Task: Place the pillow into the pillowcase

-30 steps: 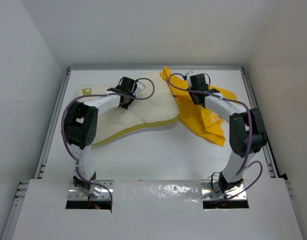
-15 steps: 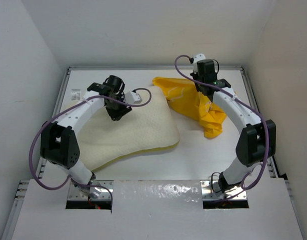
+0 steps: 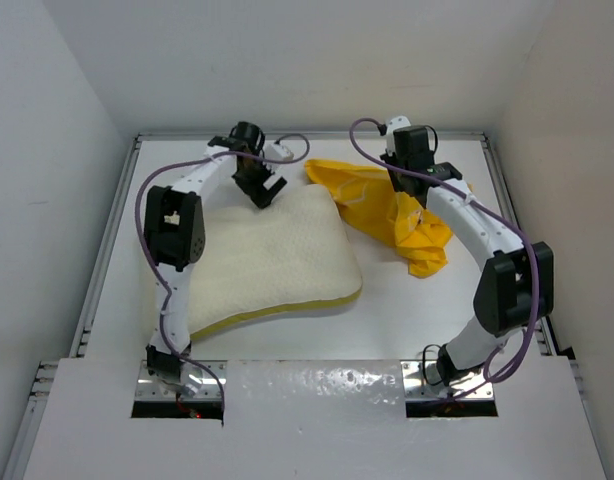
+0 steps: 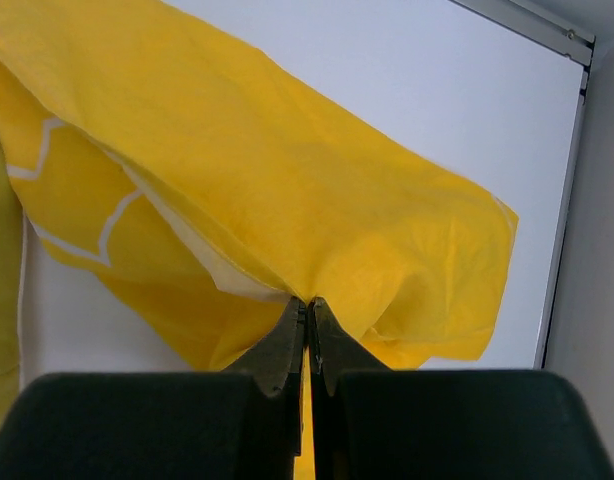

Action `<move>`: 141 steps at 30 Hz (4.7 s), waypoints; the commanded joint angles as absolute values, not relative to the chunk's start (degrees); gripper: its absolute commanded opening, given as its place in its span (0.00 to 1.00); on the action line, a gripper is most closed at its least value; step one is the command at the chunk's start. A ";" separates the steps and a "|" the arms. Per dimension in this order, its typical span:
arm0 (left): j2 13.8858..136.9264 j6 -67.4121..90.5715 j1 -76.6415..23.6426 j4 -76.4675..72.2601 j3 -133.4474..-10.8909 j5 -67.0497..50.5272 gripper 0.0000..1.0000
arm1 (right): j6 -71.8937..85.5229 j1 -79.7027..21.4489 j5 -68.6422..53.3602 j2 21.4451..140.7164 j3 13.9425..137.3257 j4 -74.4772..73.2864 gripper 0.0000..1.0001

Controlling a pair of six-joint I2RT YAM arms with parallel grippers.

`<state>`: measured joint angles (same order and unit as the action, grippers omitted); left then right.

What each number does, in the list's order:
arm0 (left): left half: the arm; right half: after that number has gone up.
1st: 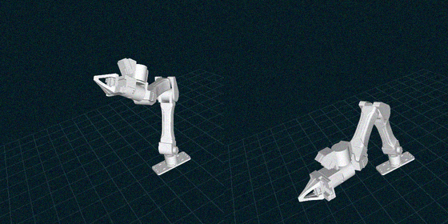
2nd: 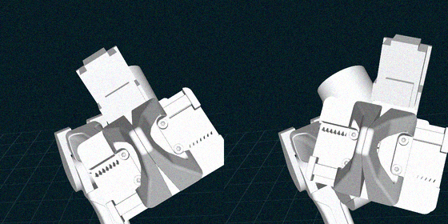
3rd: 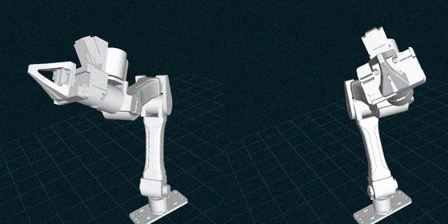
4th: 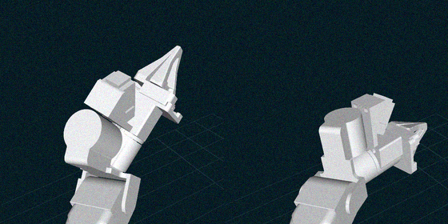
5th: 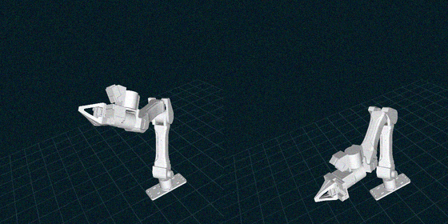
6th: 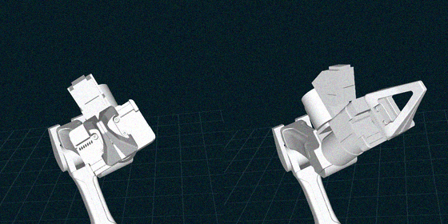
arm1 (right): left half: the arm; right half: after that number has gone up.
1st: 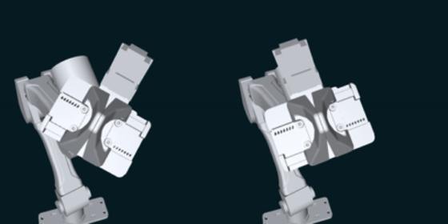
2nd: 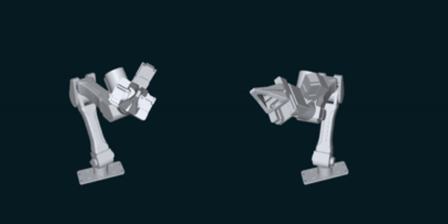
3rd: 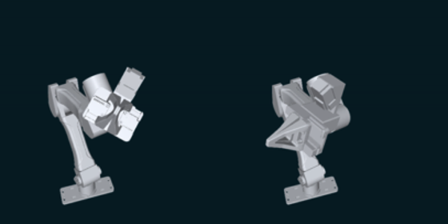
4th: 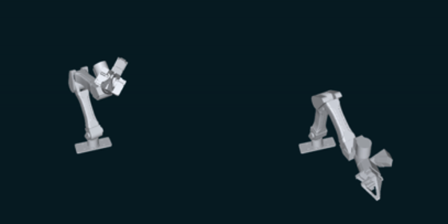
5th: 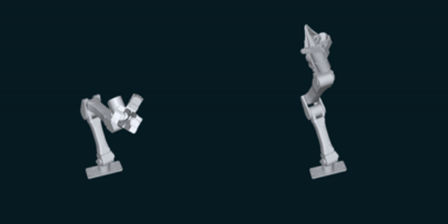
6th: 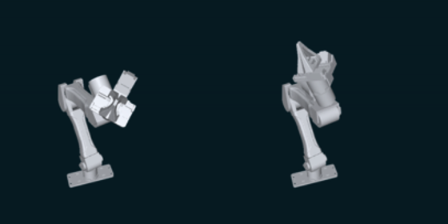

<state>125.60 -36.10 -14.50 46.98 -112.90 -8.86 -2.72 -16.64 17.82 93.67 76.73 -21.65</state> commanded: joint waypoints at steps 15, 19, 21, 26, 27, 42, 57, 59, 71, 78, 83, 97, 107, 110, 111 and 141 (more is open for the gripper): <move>120.15 -49.48 -13.54 65.02 -105.01 -28.65 0.94 | -3.16 -16.61 18.54 98.43 81.47 -25.05 0.03; 119.71 -52.37 -11.78 71.61 -112.22 -31.19 0.96 | -2.81 -16.61 18.81 99.40 81.56 -25.05 0.01; 119.71 -53.78 -11.78 75.49 -114.35 -31.81 0.96 | -2.64 -16.61 18.98 99.49 80.78 -24.61 0.00; 115.93 -55.37 -12.74 72.70 -105.31 -29.28 0.97 | -2.64 -16.61 18.81 99.41 80.33 -24.35 0.00; 115.67 -52.50 -13.27 70.51 -101.46 -25.79 0.97 | -2.64 -16.61 18.46 99.40 80.25 -24.26 0.00; 115.06 -44.31 -13.27 59.77 -94.67 -26.45 0.00 | -12.65 -17.48 6.27 99.84 82.87 -24.87 0.88; 110.39 -37.88 -13.27 55.11 -91.58 -23.20 0.00 | -15.47 -23.38 -0.09 126.03 103.71 -20.39 0.86; 110.65 -37.79 -13.27 55.20 -91.58 -22.33 0.00 | -15.03 -23.47 1.48 127.52 103.45 -19.17 0.84; 111.97 -36.57 -13.62 58.80 -95.97 -21.62 0.00 | -9.93 -23.47 15.11 131.05 103.97 -15.29 0.00; 113.03 -28.59 -17.22 53.98 -102.65 -15.85 0.00 | -9.49 -23.90 14.94 119.56 105.47 -16.61 0.00; 115.57 -21.81 -18.81 49.67 -107.91 -9.77 0.00 | -13.25 -26.10 14.33 112.78 98.72 -16.08 0.00; 126.30 -4.14 -18.81 46.25 -124.72 -12.92 0.00 | -17.31 -28.83 0.27 103.10 92.73 -25.74 0.00; 125.50 2.46 -17.40 36.92 -119.18 -10.18 0.00 | -21.01 -28.92 -0.09 99.14 88.68 -31.91 0.79; 127.70 1.41 -17.75 35.77 -119.53 -10.28 0.20 | -16.89 -28.92 3.15 100.46 90.60 -26.90 0.99; 128.14 1.06 -17.75 35.68 -119.79 -9.85 0.27 | -13.22 -28.83 4.21 100.55 93.05 -25.50 0.99; 112.23 -38.68 -43.50 45.12 -97.75 -4.42 0.84 | 24.61 -4.39 8.54 81.73 43.61 -7.15 0.78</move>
